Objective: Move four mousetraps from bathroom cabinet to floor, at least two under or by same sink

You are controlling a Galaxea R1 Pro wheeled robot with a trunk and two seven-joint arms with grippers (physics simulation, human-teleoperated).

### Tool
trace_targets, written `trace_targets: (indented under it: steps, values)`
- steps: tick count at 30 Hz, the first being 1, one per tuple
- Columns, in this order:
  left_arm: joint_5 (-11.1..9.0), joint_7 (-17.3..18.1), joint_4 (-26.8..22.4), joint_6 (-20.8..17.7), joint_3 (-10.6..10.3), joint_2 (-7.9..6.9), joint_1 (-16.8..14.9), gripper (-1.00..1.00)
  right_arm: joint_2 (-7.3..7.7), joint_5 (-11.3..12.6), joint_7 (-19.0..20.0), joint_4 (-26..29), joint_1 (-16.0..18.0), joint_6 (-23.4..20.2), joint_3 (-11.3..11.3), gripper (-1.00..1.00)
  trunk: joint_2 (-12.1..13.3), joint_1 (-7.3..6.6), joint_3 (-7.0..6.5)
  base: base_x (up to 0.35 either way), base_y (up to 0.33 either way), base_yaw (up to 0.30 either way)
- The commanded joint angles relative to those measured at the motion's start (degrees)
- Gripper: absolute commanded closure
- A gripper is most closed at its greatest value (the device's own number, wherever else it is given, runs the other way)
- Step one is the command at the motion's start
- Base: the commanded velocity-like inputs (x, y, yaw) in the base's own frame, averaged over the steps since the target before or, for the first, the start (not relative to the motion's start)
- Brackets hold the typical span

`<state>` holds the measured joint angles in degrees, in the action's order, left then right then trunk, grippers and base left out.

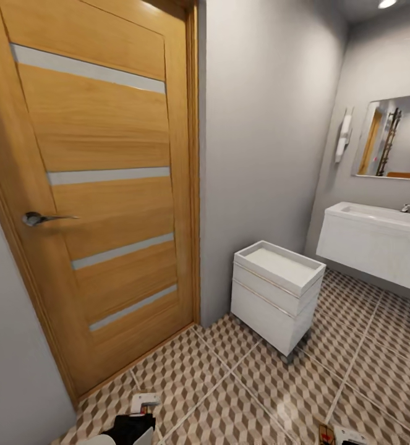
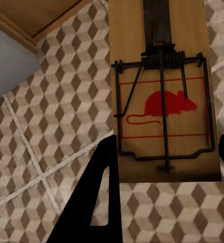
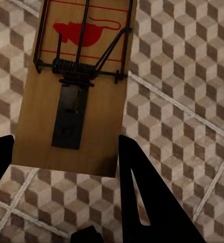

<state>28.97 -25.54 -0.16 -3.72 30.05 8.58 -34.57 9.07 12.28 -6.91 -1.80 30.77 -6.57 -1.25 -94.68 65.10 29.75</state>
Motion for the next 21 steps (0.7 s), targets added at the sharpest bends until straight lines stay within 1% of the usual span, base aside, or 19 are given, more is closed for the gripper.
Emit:
trace_targets:
  steps: [1,6,13,15,16,18,21]
  values:
    - [0.8,-0.2,0.0,-0.3,0.3,0.03,0.0,1.00,-0.01,0.5,0.0,-0.1,0.1,0.0,-0.1,1.00,0.0,0.00,0.06,0.000,0.000,-0.300]
    - [1.3,-0.1,0.0,-0.3,0.3,0.21,0.0,1.00,0.02,0.5,0.1,-0.1,0.1,0.0,-0.1,1.00,0.0,0.00,0.06,0.000,0.000,-0.300]
    - [1.5,-0.1,0.0,-0.2,0.3,1.07,0.1,1.00,0.73,0.5,0.5,-0.1,0.1,0.1,0.0,1.00,0.0,0.00,0.06,0.000,0.000,-0.300]
    - [1.6,0.1,0.0,-0.2,0.3,1.34,0.1,1.00,0.86,0.5,1.2,-0.1,0.1,0.0,0.0,1.00,0.0,0.00,0.06,0.000,0.000,-0.300]
    - [1.5,1.1,0.0,-0.2,0.3,1.42,0.1,1.00,0.93,0.5,2.1,-0.1,0.1,0.0,0.0,1.00,0.0,0.00,0.06,0.000,0.000,-0.300]
    - [1.5,1.7,0.0,-0.1,0.3,1.42,0.1,1.00,0.94,0.5,2.2,-0.1,0.1,0.0,0.0,1.00,0.0,0.00,0.06,0.000,0.000,-0.300]
    - [1.5,3.8,0.0,-0.1,0.3,1.39,0.1,1.00,0.95,0.5,2.4,-0.1,0.1,0.0,0.0,1.00,0.0,0.00,0.06,0.000,0.000,-0.300]
